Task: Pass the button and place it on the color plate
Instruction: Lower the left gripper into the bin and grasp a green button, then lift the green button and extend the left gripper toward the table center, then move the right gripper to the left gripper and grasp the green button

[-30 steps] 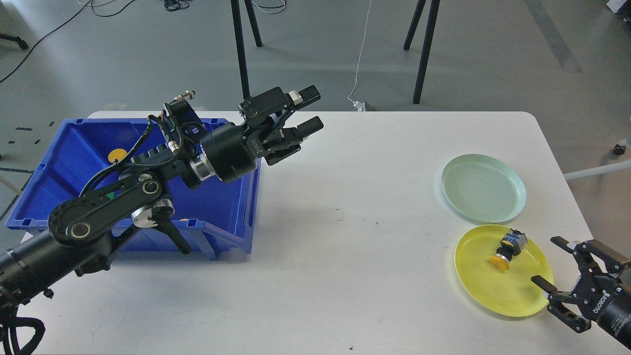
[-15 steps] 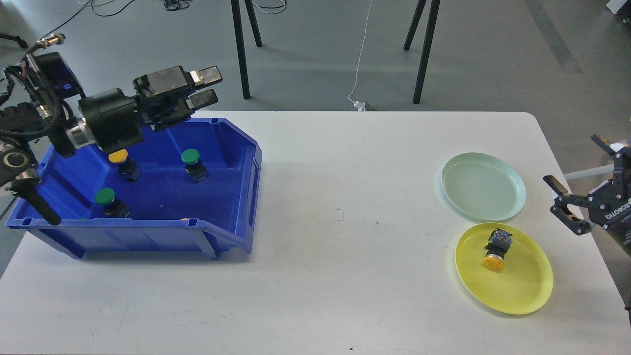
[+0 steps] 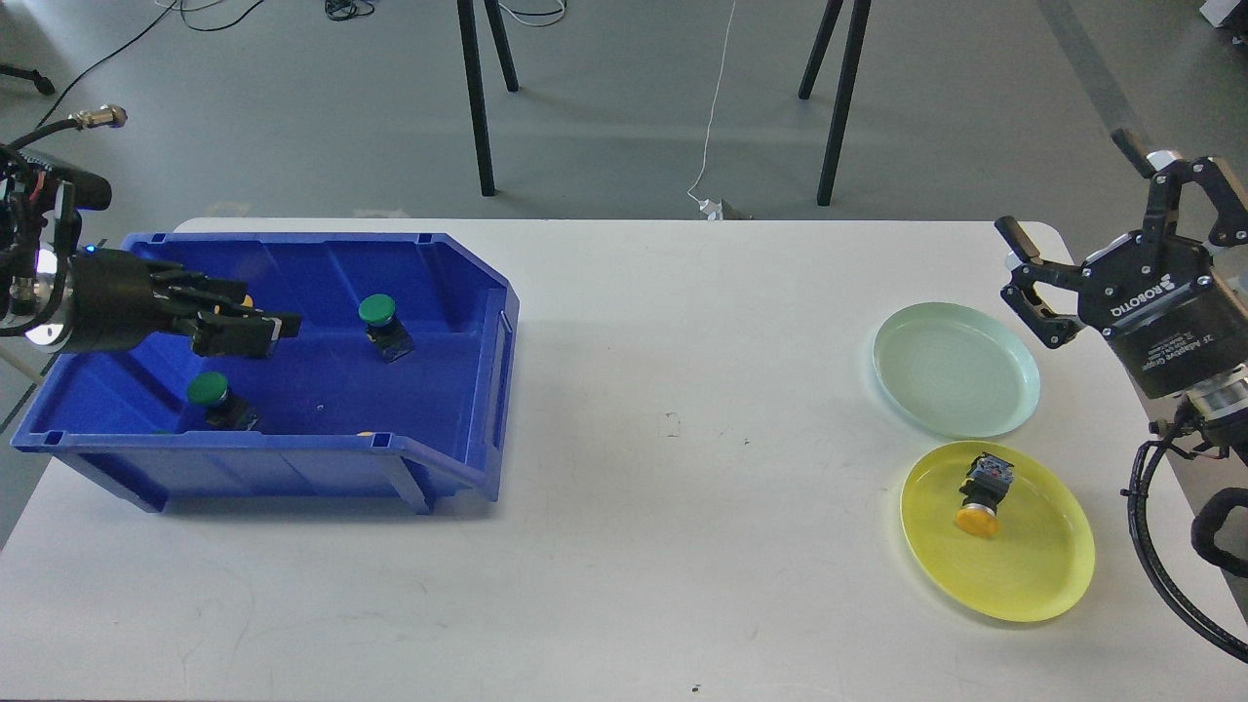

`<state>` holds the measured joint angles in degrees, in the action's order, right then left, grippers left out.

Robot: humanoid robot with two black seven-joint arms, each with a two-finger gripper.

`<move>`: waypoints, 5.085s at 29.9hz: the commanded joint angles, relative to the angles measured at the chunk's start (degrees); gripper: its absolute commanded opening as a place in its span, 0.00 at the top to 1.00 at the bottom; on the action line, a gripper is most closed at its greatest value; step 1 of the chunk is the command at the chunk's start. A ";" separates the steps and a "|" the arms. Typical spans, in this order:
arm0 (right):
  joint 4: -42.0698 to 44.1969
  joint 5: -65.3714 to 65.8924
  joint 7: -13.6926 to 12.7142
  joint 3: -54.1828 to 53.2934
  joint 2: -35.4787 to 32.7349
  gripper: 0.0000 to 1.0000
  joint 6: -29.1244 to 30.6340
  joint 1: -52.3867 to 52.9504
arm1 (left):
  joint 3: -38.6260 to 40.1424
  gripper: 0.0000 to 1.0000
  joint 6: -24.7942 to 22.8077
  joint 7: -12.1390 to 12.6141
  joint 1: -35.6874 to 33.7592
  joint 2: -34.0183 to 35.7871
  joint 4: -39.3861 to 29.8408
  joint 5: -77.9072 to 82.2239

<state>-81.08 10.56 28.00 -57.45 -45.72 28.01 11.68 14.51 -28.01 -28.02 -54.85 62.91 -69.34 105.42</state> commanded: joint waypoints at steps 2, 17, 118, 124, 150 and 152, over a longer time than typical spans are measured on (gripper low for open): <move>0.57 -0.10 0.00 0.05 -0.33 0.01 -0.01 -0.52 | -2.29 0.19 0.01 0.02 -0.08 -1.29 3.77 3.65; 0.74 -0.10 0.00 -0.03 -0.68 0.01 -0.01 -1.57 | -5.72 0.23 0.01 0.02 0.09 -9.64 13.79 4.88; 0.30 30.57 0.00 4.97 13.19 0.01 -2.87 0.18 | 5.53 0.91 0.01 0.02 7.12 -35.92 2.72 -54.97; 1.44 30.75 0.00 10.51 21.09 0.01 -4.01 4.49 | 5.62 0.91 0.01 0.02 7.30 -36.01 2.72 -55.06; 9.88 29.96 0.00 12.89 35.17 0.02 -5.42 8.80 | 7.20 0.91 0.01 0.02 8.62 -36.27 2.63 -55.06; 9.80 29.87 0.00 12.89 35.35 0.03 -5.42 8.88 | 7.20 0.91 0.01 0.02 8.62 -36.27 2.63 -55.06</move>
<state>-71.19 40.50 28.00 -44.59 -10.60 22.58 20.45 21.71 -28.00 -28.00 -46.27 26.63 -66.71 50.35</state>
